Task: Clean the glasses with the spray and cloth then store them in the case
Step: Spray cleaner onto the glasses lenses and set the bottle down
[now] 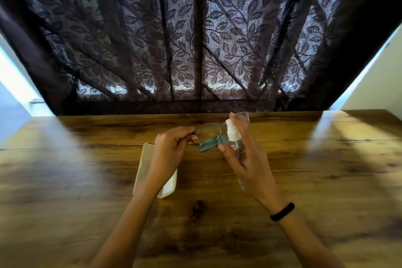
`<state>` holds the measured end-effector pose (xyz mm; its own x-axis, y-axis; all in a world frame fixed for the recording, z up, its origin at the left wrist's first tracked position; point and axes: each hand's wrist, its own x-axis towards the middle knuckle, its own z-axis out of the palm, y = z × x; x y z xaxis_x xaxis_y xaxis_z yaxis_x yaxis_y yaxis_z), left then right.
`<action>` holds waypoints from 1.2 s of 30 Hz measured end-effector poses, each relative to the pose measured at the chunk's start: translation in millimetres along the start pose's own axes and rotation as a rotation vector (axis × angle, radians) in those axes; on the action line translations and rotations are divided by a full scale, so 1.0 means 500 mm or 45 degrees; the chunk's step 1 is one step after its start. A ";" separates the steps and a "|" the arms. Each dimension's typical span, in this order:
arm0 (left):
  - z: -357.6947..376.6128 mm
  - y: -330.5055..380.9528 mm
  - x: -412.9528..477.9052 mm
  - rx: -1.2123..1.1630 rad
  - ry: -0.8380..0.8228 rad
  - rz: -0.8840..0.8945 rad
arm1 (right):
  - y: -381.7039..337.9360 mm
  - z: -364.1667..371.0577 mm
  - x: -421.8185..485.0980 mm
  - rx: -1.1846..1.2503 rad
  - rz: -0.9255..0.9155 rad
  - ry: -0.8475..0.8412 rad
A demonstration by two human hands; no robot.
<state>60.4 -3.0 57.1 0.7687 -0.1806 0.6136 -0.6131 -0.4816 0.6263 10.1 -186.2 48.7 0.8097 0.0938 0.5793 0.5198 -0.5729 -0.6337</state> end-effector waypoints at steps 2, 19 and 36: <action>0.001 0.001 0.001 0.009 -0.022 -0.026 | -0.002 0.006 -0.001 -0.022 -0.004 -0.030; 0.004 0.004 0.004 0.101 -0.002 -0.031 | 0.006 0.004 -0.002 -0.068 0.031 0.024; 0.003 -0.014 0.005 0.045 -0.013 0.019 | 0.085 -0.060 0.021 0.152 0.275 0.403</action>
<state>67.0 -1.6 53.5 0.7614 -0.1969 0.6176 -0.6179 -0.5088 0.5995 32.5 -234.2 43.2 0.7895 -0.2849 0.5436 0.3897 -0.4515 -0.8027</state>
